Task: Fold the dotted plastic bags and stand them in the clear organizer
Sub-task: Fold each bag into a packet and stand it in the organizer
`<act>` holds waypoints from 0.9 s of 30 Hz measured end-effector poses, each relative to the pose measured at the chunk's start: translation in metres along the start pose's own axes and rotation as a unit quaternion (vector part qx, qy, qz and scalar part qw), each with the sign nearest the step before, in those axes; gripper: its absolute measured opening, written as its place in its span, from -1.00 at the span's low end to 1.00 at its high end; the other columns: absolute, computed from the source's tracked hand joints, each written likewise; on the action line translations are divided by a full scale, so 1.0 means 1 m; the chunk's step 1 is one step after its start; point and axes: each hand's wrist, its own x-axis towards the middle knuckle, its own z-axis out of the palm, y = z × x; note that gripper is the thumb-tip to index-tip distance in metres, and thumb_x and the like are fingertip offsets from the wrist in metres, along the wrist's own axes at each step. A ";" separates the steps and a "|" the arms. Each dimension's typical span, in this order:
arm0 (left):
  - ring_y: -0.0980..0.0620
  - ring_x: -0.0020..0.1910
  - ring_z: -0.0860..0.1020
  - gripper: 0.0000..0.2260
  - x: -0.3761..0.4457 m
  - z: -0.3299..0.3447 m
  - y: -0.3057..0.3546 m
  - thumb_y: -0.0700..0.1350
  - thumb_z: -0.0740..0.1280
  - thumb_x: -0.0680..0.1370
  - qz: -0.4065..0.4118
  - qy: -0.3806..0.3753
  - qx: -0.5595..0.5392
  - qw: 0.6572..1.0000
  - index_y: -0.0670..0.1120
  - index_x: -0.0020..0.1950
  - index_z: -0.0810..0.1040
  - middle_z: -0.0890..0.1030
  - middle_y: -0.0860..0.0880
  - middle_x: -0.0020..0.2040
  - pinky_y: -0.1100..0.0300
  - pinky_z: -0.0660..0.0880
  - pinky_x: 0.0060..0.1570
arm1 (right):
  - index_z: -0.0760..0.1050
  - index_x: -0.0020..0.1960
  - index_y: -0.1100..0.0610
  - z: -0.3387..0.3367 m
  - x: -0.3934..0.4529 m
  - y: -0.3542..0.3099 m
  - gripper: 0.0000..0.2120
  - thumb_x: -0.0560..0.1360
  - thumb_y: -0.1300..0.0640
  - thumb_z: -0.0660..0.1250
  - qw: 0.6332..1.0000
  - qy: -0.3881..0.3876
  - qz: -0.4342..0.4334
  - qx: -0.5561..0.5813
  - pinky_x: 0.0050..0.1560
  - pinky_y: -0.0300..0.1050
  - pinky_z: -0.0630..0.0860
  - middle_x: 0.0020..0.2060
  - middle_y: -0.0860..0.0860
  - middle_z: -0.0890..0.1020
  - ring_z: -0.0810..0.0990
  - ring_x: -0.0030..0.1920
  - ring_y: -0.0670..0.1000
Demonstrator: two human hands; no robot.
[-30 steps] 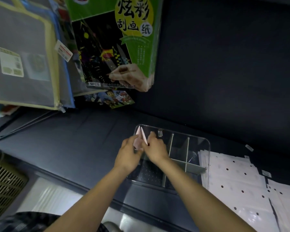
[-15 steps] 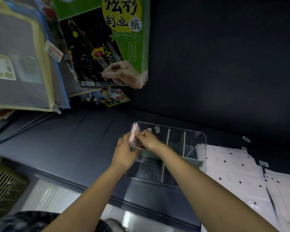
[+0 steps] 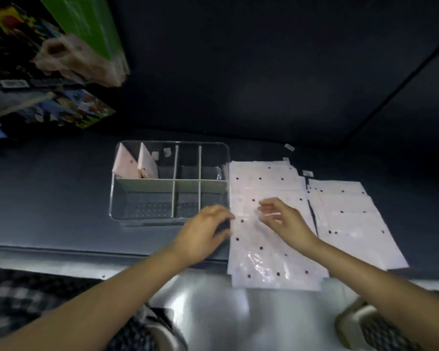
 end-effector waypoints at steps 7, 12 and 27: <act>0.11 0.52 -0.19 -0.19 -0.018 0.094 0.002 0.14 0.35 0.49 -0.016 -0.176 0.126 0.976 0.02 0.56 -0.07 -0.20 0.09 0.54 0.24 -0.23 0.44 | 0.05 0.51 -0.01 -0.030 -0.080 0.112 -0.13 0.37 -0.18 0.43 0.952 -0.154 -0.045 -0.262 0.45 -0.34 -0.13 0.46 -0.23 -0.03 -0.10 0.47 -0.21; 0.13 0.51 0.07 -0.61 -0.018 0.103 0.001 0.00 0.39 0.49 -0.009 -0.064 0.052 0.997 -0.01 0.30 0.49 0.17 0.13 0.50 0.33 -0.08 0.44 | 0.46 0.25 0.20 -0.026 -0.088 0.127 -0.52 0.41 0.02 0.45 0.976 -0.060 -0.068 -0.198 0.43 -0.31 0.11 0.35 -0.08 0.43 0.13 0.48 -0.15; 0.15 0.04 0.56 -0.81 0.009 0.045 0.048 0.13 0.25 0.51 -0.095 0.130 -0.227 0.961 0.12 0.07 0.50 0.60 0.16 0.02 0.25 0.48 0.03 | 0.55 -0.20 0.11 -0.092 -0.023 0.052 -0.87 0.50 0.10 0.36 0.985 -0.166 0.019 0.036 -0.22 -0.31 0.33 -0.34 -0.01 0.51 0.40 -0.31 -0.13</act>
